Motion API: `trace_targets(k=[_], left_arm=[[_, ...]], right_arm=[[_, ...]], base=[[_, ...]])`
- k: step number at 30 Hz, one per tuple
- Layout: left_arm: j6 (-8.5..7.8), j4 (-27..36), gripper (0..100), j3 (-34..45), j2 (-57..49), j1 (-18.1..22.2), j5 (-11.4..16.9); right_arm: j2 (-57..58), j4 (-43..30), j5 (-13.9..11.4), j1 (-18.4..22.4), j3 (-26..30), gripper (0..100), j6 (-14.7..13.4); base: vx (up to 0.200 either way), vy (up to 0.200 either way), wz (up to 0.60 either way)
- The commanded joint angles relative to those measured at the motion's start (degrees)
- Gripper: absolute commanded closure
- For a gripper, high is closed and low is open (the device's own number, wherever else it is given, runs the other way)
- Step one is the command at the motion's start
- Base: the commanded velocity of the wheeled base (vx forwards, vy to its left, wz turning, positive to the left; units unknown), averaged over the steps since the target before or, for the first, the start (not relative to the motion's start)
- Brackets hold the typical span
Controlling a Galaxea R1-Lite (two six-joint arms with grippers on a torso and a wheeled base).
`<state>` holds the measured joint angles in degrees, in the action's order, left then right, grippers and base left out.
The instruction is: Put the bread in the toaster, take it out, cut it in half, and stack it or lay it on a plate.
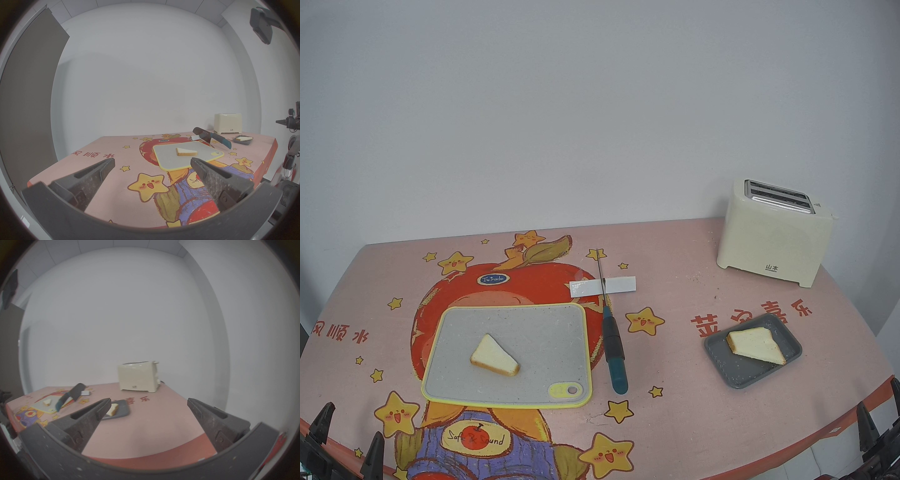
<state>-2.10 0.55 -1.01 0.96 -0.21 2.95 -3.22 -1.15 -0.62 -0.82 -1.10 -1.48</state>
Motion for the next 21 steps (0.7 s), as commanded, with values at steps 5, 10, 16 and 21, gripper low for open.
trace_targets(k=[5, 10, 16, 21], left_arm=[[0.34, -0.8, 0, 0.8, 0.1, 0.0, 0.1], [1.66, -17.4, 0, -2.7, 0.7, 0.1, 0.0], [2.01, -16.2, 0, -10.2, 11.5, -1.1, 10.1], [4.91, -10.4, 0, -20.7, 22.2, -1.2, 14.5]], right_arm=[[3.2, 1.3, -0.2, 0.6, 1.1, 0, 0.4], [3.2, 1.2, -0.3, 0.6, 1.1, 0, 0.3], [3.2, 1.2, -0.3, 0.6, 1.1, 0, 0.3], [3.2, 1.2, -0.3, 0.6, 1.1, 0, 0.4]], base=[[0.000, 0.000, 0.00], [0.000, 0.000, 0.00], [0.000, 0.000, 0.00], [0.000, 0.000, 0.00]])
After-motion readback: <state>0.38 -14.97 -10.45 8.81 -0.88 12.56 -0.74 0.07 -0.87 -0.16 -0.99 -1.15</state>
